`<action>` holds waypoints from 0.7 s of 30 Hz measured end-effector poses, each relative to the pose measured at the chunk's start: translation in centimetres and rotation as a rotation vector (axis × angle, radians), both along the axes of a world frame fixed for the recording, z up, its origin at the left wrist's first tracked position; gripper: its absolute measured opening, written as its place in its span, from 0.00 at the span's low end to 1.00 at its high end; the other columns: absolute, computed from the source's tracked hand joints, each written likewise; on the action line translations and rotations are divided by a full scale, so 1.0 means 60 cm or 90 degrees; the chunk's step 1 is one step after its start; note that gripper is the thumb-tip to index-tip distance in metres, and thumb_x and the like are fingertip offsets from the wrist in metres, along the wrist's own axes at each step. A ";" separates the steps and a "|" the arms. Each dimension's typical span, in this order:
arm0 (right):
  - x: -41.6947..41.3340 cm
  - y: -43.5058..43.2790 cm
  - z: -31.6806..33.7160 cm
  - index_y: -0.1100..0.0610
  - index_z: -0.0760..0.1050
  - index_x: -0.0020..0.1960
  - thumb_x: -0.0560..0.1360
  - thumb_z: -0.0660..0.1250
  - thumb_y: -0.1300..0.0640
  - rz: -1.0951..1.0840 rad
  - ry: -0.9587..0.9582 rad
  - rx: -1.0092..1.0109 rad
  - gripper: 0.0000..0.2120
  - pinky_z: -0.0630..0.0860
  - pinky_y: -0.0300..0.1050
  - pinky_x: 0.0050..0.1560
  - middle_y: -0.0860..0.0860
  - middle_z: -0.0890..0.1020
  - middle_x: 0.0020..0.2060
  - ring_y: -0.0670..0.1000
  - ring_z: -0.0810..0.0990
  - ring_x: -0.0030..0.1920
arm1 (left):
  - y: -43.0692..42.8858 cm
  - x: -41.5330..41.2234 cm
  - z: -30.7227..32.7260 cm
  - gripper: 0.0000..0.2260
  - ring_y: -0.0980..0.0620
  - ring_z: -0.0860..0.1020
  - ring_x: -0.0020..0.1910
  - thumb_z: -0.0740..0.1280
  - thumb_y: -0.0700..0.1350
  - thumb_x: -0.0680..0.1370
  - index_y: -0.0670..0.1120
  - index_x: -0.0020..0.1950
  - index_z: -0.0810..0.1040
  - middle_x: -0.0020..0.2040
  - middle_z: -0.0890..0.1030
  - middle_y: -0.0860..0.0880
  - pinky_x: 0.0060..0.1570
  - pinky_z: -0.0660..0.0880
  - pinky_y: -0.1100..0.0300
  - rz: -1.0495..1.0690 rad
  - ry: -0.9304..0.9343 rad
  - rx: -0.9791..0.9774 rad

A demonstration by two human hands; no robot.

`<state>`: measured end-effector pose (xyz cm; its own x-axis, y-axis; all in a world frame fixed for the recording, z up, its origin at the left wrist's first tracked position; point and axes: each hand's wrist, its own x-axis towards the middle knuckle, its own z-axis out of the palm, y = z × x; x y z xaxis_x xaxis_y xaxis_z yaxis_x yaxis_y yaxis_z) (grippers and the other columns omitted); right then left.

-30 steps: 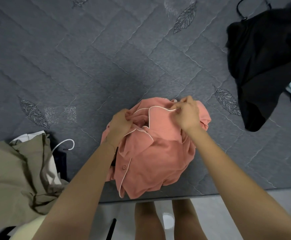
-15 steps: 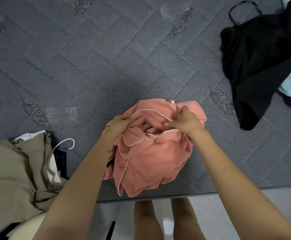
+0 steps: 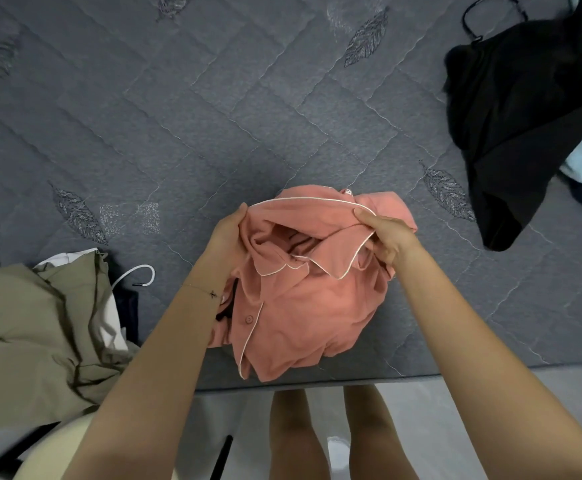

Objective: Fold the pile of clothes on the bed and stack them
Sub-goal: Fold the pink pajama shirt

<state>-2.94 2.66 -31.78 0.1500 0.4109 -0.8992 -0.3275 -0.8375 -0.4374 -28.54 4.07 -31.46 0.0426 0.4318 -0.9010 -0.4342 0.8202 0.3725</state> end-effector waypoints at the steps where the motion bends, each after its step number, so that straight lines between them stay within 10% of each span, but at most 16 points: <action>1: -0.001 0.001 -0.002 0.59 0.76 0.42 0.73 0.73 0.59 -0.003 -0.003 0.001 0.07 0.71 0.42 0.39 0.53 0.74 0.37 0.50 0.73 0.36 | 0.001 -0.001 -0.001 0.21 0.47 0.83 0.48 0.56 0.52 0.84 0.37 0.55 0.81 0.48 0.83 0.41 0.52 0.79 0.55 -0.002 -0.001 0.003; 6: -0.008 0.001 -0.003 0.70 0.79 0.52 0.74 0.72 0.59 0.079 -0.163 0.009 0.15 0.72 0.46 0.35 0.54 0.73 0.35 0.53 0.71 0.35 | 0.003 -0.007 -0.002 0.27 0.51 0.84 0.36 0.56 0.50 0.84 0.40 0.34 0.86 0.37 0.84 0.44 0.35 0.81 0.60 0.031 -0.023 0.038; 9: -0.008 0.001 0.002 0.69 0.79 0.48 0.74 0.72 0.61 0.040 -0.118 0.006 0.10 0.80 0.49 0.46 0.55 0.78 0.36 0.55 0.75 0.40 | -0.001 -0.008 0.007 0.24 0.46 0.81 0.44 0.56 0.51 0.84 0.38 0.43 0.85 0.46 0.82 0.40 0.41 0.82 0.56 0.041 -0.035 0.034; 16: -0.022 0.007 0.019 0.57 0.77 0.45 0.78 0.67 0.60 -0.018 0.112 -0.021 0.03 0.81 0.41 0.35 0.49 0.82 0.30 0.46 0.81 0.30 | -0.008 -0.016 0.011 0.23 0.39 0.80 0.58 0.59 0.54 0.82 0.36 0.65 0.76 0.60 0.80 0.35 0.55 0.78 0.46 0.098 -0.035 0.005; 21: -0.027 0.007 0.025 0.61 0.77 0.55 0.80 0.64 0.57 -0.034 0.197 0.024 0.09 0.82 0.41 0.40 0.54 0.84 0.40 0.48 0.84 0.36 | -0.015 -0.024 0.009 0.24 0.40 0.83 0.51 0.59 0.55 0.82 0.36 0.52 0.84 0.53 0.83 0.36 0.44 0.81 0.49 0.129 -0.098 0.019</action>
<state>-4.58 3.08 -30.30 -0.1065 0.4431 -0.8901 -0.4925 -0.8012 -0.3399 -29.98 3.16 -30.93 0.0878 0.4714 -0.8775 -0.6415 0.7007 0.3123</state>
